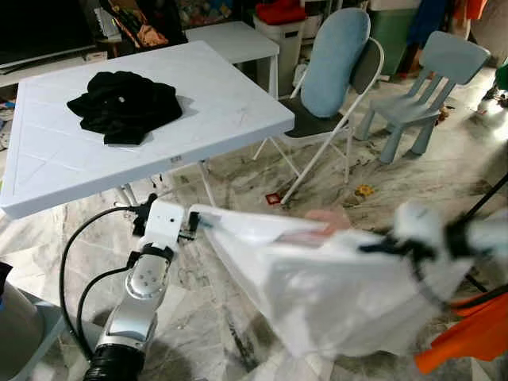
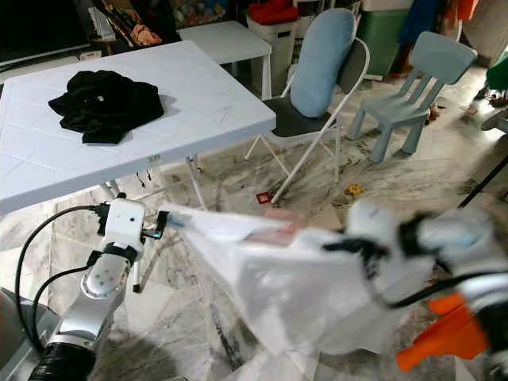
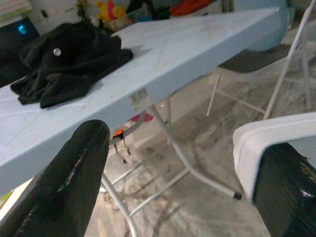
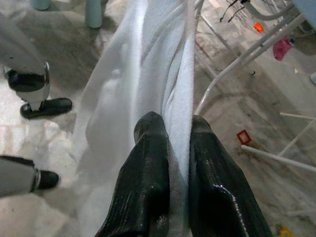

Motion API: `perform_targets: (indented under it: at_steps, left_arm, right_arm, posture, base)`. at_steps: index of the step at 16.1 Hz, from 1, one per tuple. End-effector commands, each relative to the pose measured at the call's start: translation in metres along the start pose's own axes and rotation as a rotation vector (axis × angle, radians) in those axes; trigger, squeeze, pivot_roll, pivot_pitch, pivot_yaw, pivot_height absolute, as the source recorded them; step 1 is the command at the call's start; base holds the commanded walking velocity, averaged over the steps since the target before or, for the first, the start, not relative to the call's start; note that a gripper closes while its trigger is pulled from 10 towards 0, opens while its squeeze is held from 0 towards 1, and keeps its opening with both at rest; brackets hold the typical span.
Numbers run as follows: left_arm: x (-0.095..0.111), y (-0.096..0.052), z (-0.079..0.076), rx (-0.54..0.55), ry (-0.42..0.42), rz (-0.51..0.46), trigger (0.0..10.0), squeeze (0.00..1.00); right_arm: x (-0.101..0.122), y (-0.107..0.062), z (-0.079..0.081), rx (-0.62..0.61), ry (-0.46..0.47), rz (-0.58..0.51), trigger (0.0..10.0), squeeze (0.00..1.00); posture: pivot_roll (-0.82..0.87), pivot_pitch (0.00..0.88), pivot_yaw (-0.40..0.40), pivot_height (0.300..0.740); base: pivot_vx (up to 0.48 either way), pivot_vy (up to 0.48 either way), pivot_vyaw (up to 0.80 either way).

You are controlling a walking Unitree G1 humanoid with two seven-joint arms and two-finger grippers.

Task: Hang hanger

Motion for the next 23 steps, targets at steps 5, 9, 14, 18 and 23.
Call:
perform_targets:
  at_steps: [5, 9, 14, 18, 23]
  left_arm:
    - [-0.001, 0.003, 0.008, 0.058, -0.044, 0.009, 10.0, 0.0]
    - [0.005, 0.001, -0.01, 0.013, -0.072, -0.017, 10.0, 0.0]
    - [0.001, -0.002, -0.02, -0.008, -0.095, -0.006, 10.0, 0.0]
    - [-0.001, -0.004, -0.024, -0.021, -0.089, 0.0, 10.0, 0.0]
    - [0.005, 0.004, -0.021, 0.003, -0.071, -0.018, 10.0, 0.0]
  right_arm:
    - [0.017, 0.002, -0.048, -0.277, -0.026, -0.032, 10.0, 0.0]
    - [0.065, 0.049, -0.05, -0.387, 0.076, -0.266, 10.0, 0.0]
    - [0.075, 0.062, -0.046, -0.408, 0.136, -0.303, 10.0, 0.0]
    - [0.091, 0.07, -0.036, -0.368, 0.242, -0.382, 10.0, 0.0]
    - [0.139, 0.047, -0.036, -0.211, 0.314, -0.544, 10.0, 0.0]
  posture:
    - [-0.15, 0.0, 0.025, 0.74]
    - [-0.13, 0.0, 0.018, 0.74]
    - [-0.14, 0.0, 0.015, 0.74]
    - [-0.14, 0.0, 0.019, 0.74]
    - [-0.16, 0.0, 0.027, 0.74]
  base:
    - [0.0, 0.0, 0.0]
    - [0.0, 0.0, 0.0]
    - [0.0, 0.0, 0.0]
    - [0.0, 0.0, 0.0]
    - [0.0, 0.0, 0.0]
Point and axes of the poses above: a point about 5 cm out from each wrist's last joint towards the gripper, its own y axis pointing out of the wrist towards the gripper, its own x axis along the axis of the wrist's last joint, z = x × y, the point moved 5 cm from there along y, pointing out of the wrist towards the gripper, and after that the axes turned 8 degrees about -y, right-handed, at the moved point
